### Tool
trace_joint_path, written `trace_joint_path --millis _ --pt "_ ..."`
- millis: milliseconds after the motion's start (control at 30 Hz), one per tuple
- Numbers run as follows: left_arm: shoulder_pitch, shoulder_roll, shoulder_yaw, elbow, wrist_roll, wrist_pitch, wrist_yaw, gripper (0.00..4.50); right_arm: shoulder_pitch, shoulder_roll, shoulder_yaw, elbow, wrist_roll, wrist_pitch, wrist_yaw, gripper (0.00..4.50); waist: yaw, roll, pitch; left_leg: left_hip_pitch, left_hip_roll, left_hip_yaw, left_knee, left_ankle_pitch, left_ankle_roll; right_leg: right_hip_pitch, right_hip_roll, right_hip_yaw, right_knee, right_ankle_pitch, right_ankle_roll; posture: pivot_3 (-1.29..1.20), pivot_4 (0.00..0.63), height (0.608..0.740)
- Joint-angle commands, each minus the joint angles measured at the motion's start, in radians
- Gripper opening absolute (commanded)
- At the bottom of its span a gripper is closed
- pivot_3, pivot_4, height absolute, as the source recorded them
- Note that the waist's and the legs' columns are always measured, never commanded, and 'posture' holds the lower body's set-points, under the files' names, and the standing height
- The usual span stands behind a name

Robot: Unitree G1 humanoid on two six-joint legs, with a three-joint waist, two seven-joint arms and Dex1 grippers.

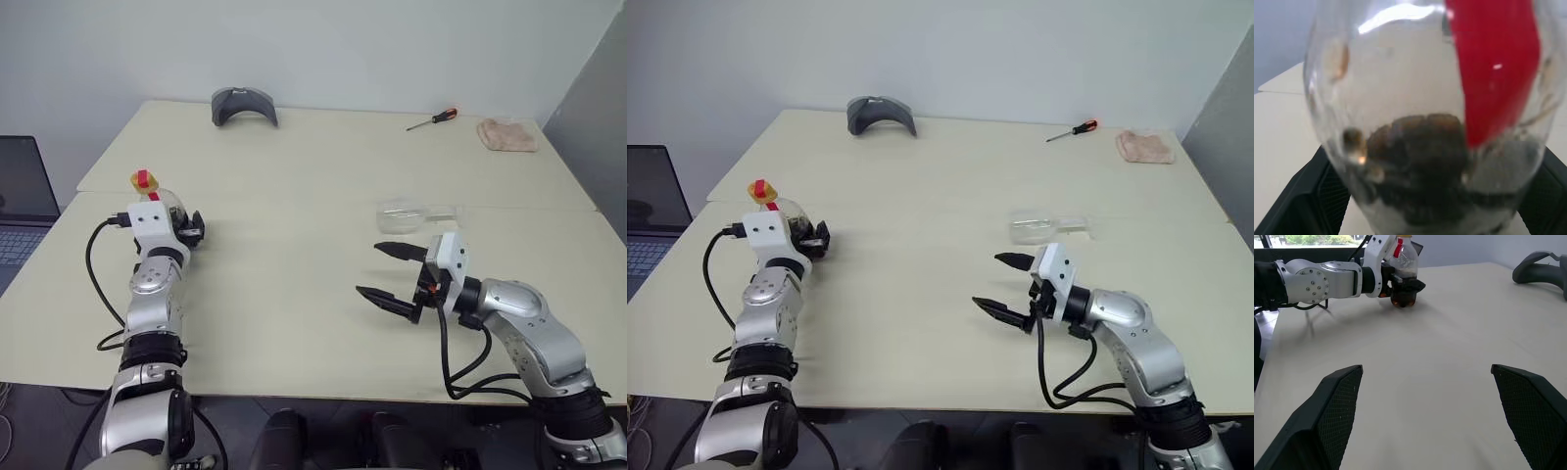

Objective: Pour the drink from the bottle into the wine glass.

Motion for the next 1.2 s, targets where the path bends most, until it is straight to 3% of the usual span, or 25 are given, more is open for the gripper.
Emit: trace_joint_path --millis 33,167,300,433,667,833,967,1200 --pt "-0.018 0.022 -0.012 -0.022 0.009 -0.056 -0.032 3.55 0.009 0.0 -0.005 -0.036 -0.003 -0.025 -0.004 4.5 0.0 0.0 0.0 0.0 0.0 0.0 0.0 0.0 0.0 0.0 0.0 0.0 0.0 0.0 0.0 0.0 0.15 0.74" --pt "0.006 0.018 -0.029 -0.082 0.004 -0.057 -0.069 2.36 0.023 -0.001 -0.01 -0.044 -0.004 -0.029 -0.006 4.5 0.0 0.0 0.0 0.0 0.0 0.0 0.0 0.0 0.0 0.0 0.0 0.0 0.0 0.0 0.0 0.0 0.15 0.74" --pt "0.059 0.011 -0.051 -0.191 -0.011 -0.029 -0.117 1.79 0.037 -0.003 -0.019 -0.056 -0.005 -0.026 -0.016 4.5 0.0 -0.001 0.0 0.0 0.0 0.0 0.0 0.0 0.0 0.0 0.0 0.0 0.0 0.0 0.0 0.0 0.15 0.74" --pt "0.114 -0.011 -0.095 -0.373 -0.058 0.069 -0.201 1.65 0.053 -0.014 -0.041 -0.084 0.001 -0.006 -0.04 4.5 0.0 -0.001 0.0 0.0 0.0 0.0 0.0 0.0 0.0 0.0 0.0 0.0 0.0 0.0 0.0 0.0 0.15 0.74" --pt "0.167 -0.018 -0.303 -0.667 -0.215 0.314 -0.533 1.45 0.091 -0.064 -0.124 -0.216 0.088 0.128 -0.099 4.5 0.003 -0.001 0.0 -0.001 -0.001 0.0 0.001 0.0 0.0 0.0 -0.001 0.0 -0.001 0.0 0.0 0.0 0.15 0.74" --pt "0.139 -0.015 -0.404 -0.671 -0.225 0.338 -0.692 1.32 0.108 -0.108 -0.159 -0.284 0.138 0.192 -0.113 4.5 -0.005 0.0 0.001 -0.001 0.0 0.0 0.0 0.0 0.0 0.0 0.0 0.001 0.0 0.0 0.0 0.0 0.15 0.74" --pt "0.097 -0.004 -0.523 -0.621 -0.165 0.269 -0.841 1.26 0.102 -0.154 -0.231 -0.358 0.276 0.292 -0.111 4.5 -0.002 0.0 0.001 -0.001 0.0 0.0 0.0 0.0 0.0 -0.001 0.002 0.001 0.0 0.0 0.0 0.0 0.15 0.74" --pt "0.046 -0.025 -0.595 -0.537 -0.125 0.188 -0.981 1.14 0.023 -0.158 -0.26 -0.407 0.372 0.38 -0.217 4.5 -0.003 0.0 0.001 -0.001 0.0 -0.001 0.0 0.0 0.0 0.0 0.002 0.001 -0.001 0.0 0.0 0.0 0.15 0.74"
